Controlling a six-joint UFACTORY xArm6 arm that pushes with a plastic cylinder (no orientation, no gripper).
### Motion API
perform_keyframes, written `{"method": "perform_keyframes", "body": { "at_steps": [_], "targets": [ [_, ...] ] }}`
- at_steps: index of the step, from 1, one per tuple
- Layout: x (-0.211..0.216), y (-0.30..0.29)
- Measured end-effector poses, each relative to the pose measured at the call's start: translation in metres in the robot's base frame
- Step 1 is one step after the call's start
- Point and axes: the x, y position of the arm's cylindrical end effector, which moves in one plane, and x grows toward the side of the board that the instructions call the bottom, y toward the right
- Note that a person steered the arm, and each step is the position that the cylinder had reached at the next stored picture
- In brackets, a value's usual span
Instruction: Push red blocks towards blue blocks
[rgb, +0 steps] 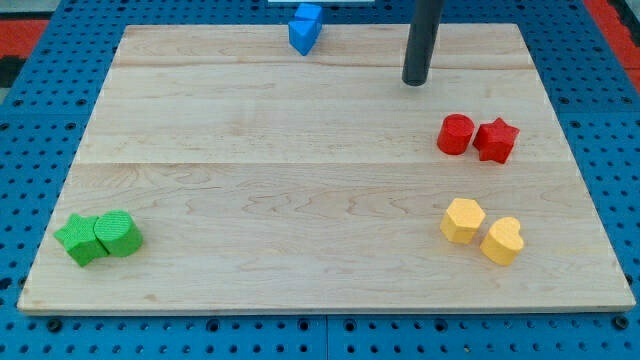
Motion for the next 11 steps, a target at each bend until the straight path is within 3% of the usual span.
{"method": "perform_keyframes", "body": {
  "at_steps": [2, 3, 4, 5, 6, 7, 9, 10, 11],
  "targets": [
    [-0.001, 0.047],
    [0.006, 0.142],
    [0.076, 0.155],
    [0.136, 0.133],
    [0.126, 0.068],
    [0.077, 0.005],
    [-0.007, -0.065],
    [-0.009, -0.067],
    [-0.017, -0.028]
  ]
}}
